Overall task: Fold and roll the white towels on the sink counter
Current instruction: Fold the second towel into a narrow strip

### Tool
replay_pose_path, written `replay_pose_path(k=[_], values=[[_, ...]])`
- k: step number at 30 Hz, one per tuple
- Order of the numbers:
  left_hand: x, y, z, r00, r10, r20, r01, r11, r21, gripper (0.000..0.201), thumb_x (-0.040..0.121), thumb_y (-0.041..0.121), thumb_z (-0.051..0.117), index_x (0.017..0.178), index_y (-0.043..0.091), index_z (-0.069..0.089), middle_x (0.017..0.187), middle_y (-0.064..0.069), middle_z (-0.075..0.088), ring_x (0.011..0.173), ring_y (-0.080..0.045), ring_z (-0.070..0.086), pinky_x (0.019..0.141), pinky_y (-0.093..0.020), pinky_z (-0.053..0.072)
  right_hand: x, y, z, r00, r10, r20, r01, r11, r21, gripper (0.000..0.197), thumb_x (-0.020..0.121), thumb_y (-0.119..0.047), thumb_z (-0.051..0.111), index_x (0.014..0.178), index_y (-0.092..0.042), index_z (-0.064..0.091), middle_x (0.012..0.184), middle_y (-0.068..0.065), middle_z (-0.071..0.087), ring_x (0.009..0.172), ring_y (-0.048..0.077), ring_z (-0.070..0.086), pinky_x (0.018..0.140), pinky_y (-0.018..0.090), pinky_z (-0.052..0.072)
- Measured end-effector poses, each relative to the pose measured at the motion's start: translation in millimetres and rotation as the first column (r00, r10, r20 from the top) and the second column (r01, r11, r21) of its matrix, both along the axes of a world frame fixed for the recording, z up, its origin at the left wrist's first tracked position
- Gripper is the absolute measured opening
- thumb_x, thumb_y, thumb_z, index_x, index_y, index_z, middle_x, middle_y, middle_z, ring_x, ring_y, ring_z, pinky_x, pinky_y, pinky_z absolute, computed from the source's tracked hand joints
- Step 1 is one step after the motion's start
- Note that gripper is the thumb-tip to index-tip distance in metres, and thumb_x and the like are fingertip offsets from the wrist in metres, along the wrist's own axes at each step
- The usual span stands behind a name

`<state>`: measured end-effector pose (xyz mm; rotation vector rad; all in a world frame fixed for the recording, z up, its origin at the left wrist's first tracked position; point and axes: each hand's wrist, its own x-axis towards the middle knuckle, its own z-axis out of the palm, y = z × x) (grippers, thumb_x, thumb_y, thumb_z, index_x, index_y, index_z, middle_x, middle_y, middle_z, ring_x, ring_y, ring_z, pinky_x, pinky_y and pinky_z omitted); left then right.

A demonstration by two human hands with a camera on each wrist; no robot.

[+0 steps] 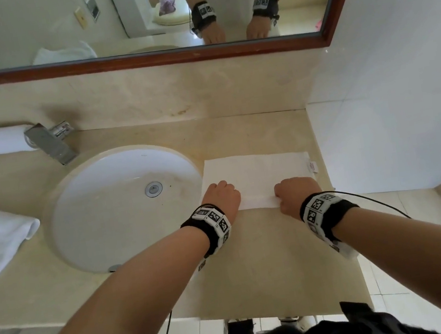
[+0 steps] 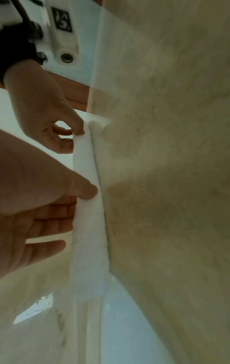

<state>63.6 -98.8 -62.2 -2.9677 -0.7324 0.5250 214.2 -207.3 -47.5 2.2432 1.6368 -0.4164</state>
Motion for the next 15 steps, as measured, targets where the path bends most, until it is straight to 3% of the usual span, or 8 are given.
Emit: replay_pose_path(k=[4, 7, 11, 15], values=[[-2.0, 7.7, 5.4, 0.999, 0.041, 0.005, -0.040, 0.994, -0.098, 0.023, 0.091, 0.015, 0.048, 0.114, 0.012, 0.051, 0.111, -0.009, 0.059, 0.107, -0.027, 0.049, 0.087, -0.033, 0.037, 5.5, 0.7, 6.7, 0.992, -0.060, -0.109, 0.057, 0.998, -0.030, 0.029, 0.089, -0.017, 0.048, 0.117, -0.023, 0.052, 0.114, 0.002, 0.062, 0.102, 0.023, 0.060, 0.083, 0.031, 0.047], [1.3, 8.9, 8.5, 1.000, 0.012, -0.027, -0.014, 0.998, -0.056, 0.019, 0.092, 0.011, 0.045, 0.105, 0.015, 0.058, 0.107, -0.006, 0.061, 0.108, -0.025, 0.047, 0.085, -0.032, 0.035, 7.1, 2.6, 9.3, 0.987, -0.115, -0.116, 0.115, 0.993, -0.002, 0.026, 0.089, -0.019, 0.051, 0.113, -0.026, 0.056, 0.113, 0.005, 0.056, 0.102, 0.025, 0.058, 0.085, 0.031, 0.048], [2.1, -1.3, 3.1, 1.000, 0.026, 0.010, -0.026, 0.999, 0.024, 0.026, 0.085, 0.001, 0.045, 0.100, 0.011, 0.064, 0.112, -0.008, 0.053, 0.110, -0.028, 0.044, 0.090, -0.036, 0.039, 0.5, -0.3, 1.6, 0.981, -0.135, -0.136, 0.143, 0.988, 0.052, 0.027, 0.088, -0.009, 0.048, 0.111, -0.016, 0.060, 0.116, 0.006, 0.052, 0.103, 0.026, 0.057, 0.084, 0.033, 0.049], [0.0, -2.1, -1.9, 0.998, 0.049, 0.028, -0.048, 0.999, -0.016, 0.027, 0.085, -0.001, 0.043, 0.103, 0.008, 0.062, 0.115, -0.010, 0.052, 0.111, -0.028, 0.045, 0.088, -0.035, 0.039, -4.9, -9.9, -9.5, 0.978, -0.127, -0.164, 0.147, 0.983, 0.112, 0.031, 0.086, -0.001, 0.047, 0.112, -0.011, 0.059, 0.114, 0.006, 0.052, 0.102, 0.025, 0.057, 0.083, 0.033, 0.050]])
